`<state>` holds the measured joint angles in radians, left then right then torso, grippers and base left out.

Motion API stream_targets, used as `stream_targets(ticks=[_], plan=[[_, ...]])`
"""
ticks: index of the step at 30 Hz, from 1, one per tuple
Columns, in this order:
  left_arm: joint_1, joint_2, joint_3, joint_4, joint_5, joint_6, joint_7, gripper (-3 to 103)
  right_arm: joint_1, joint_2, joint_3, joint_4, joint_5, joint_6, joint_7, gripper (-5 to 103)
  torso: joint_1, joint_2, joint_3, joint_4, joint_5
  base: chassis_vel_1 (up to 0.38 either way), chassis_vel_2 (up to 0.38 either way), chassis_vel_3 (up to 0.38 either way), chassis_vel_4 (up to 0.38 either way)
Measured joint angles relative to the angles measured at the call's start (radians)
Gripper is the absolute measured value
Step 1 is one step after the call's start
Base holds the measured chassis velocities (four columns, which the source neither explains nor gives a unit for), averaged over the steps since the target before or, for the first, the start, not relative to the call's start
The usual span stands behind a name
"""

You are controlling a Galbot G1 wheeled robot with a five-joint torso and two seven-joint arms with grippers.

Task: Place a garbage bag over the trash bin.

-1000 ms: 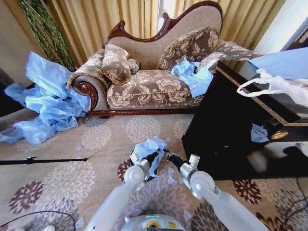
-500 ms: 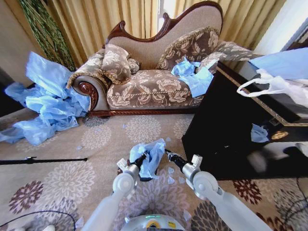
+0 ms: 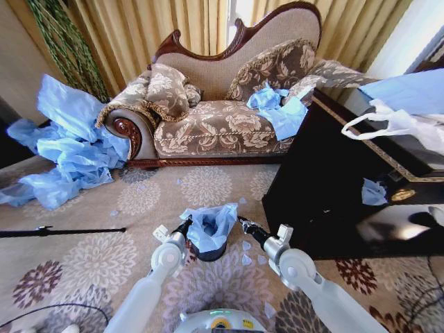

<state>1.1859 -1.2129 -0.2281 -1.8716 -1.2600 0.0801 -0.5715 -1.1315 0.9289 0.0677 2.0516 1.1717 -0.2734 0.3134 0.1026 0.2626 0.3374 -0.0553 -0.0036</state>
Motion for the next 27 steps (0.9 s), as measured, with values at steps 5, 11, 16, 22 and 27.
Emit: stream_targets(ticks=[5,11,16,22,27], plan=[[-0.016,0.003,0.007,-0.001,0.000,0.002,-0.001,0,0.024,0.045,-0.008,0.066,0.140,-0.027,0.199,33,0.000,0.000,0.000,0.0000,0.0002,0.000,0.000,0.000,0.000],[-0.017,0.010,0.010,-0.002,0.004,0.003,-0.002,0,0.070,0.108,-0.045,0.093,0.251,-0.044,0.381,55,0.000,0.000,0.000,0.0000,0.0001,0.000,0.000,0.000,0.000],[-0.006,0.010,0.009,-0.010,0.011,0.003,-0.001,0,0.115,0.159,-0.082,0.014,0.170,-0.042,0.378,77,0.000,0.000,0.000,0.0001,0.0000,0.000,0.000,0.000,0.000],[-0.002,0.009,0.006,-0.023,0.012,0.004,-0.002,0,0.159,0.205,-0.146,-0.108,-0.049,-0.050,0.348,100,0.000,0.000,0.000,0.0000,0.0001,0.000,0.000,0.000,0.000],[-0.002,0.007,0.005,-0.024,0.012,0.005,-0.002,0,0.177,0.220,-0.146,-0.146,-0.044,-0.051,0.332,100,0.000,0.000,0.000,-0.0001,0.0001,0.000,0.000,0.000,0.000]])
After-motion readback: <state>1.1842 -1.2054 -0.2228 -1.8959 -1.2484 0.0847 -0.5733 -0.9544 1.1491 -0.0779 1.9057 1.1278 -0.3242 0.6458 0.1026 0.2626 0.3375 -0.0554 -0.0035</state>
